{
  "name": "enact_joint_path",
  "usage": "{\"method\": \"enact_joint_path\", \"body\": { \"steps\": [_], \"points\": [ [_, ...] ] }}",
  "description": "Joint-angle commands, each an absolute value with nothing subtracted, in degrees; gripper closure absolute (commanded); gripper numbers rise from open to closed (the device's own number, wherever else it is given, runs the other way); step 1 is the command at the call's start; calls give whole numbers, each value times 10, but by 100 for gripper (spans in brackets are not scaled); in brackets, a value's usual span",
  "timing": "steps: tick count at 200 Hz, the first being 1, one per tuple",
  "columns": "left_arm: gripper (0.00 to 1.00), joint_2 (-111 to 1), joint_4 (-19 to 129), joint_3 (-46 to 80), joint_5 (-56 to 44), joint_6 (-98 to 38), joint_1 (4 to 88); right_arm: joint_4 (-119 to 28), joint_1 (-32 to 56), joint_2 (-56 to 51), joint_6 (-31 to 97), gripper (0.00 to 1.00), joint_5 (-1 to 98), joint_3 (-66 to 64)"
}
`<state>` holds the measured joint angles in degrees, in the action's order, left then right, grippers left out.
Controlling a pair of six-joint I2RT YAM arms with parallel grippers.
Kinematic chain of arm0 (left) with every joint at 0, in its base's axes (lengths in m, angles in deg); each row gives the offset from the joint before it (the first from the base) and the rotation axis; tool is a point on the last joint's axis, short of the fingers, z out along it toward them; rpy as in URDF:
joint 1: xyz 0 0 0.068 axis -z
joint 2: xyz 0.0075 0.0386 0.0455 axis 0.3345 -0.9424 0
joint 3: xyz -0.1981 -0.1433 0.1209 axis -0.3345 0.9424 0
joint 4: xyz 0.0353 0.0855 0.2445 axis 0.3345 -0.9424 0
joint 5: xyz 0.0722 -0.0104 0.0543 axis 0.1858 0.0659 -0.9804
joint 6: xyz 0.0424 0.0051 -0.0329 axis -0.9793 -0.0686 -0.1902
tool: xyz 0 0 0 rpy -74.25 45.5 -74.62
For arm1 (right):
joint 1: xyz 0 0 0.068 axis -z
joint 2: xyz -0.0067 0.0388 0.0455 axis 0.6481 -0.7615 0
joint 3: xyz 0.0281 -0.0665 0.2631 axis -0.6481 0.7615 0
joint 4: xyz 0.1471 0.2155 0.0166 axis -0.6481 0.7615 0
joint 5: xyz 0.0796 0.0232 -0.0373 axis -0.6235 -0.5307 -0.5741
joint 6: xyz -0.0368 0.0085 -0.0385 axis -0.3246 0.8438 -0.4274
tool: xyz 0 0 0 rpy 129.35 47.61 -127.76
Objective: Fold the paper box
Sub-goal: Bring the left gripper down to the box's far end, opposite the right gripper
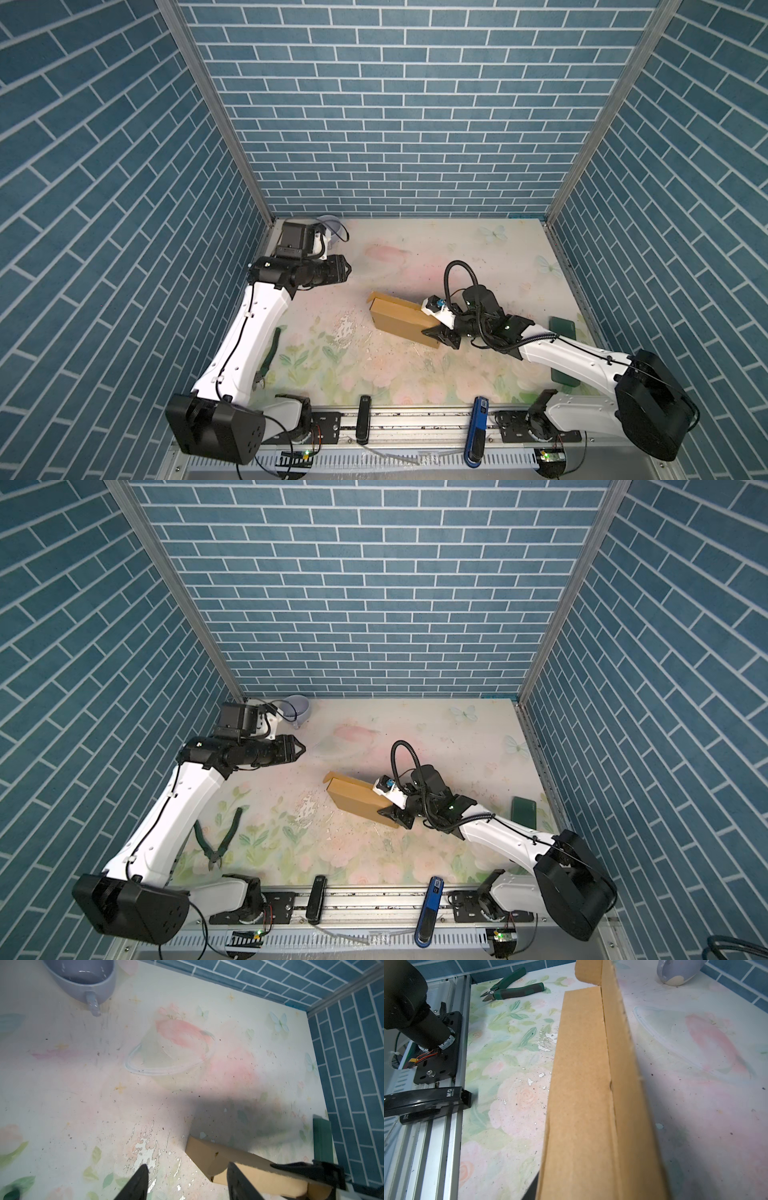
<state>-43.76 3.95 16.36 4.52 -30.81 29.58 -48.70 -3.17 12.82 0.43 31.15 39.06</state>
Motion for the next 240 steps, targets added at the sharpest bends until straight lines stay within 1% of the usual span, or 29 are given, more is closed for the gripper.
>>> {"method": "enact_joint_path", "body": {
  "steps": [1,37,67,93,128,148,188,240],
  "points": [
    [39,-417,99,187,87,-359,315,-495,-17,110,18,100,261,369],
    [39,-426,100,223,73,-410,372,-526,-3,102,30,100,244,389],
    [40,-435,101,248,24,-443,418,-529,0,102,31,100,242,393],
    [41,-441,123,258,21,-454,432,-532,1,99,31,100,242,394],
    [43,-469,110,244,-9,-468,441,-532,1,100,31,100,243,395],
    [47,-480,123,243,-5,-471,441,-530,1,101,31,100,244,395],
    [64,-500,132,230,8,-464,455,-529,1,101,30,100,248,395],
    [80,-505,129,221,8,-454,473,-527,1,97,27,100,257,395]
  ]
}}
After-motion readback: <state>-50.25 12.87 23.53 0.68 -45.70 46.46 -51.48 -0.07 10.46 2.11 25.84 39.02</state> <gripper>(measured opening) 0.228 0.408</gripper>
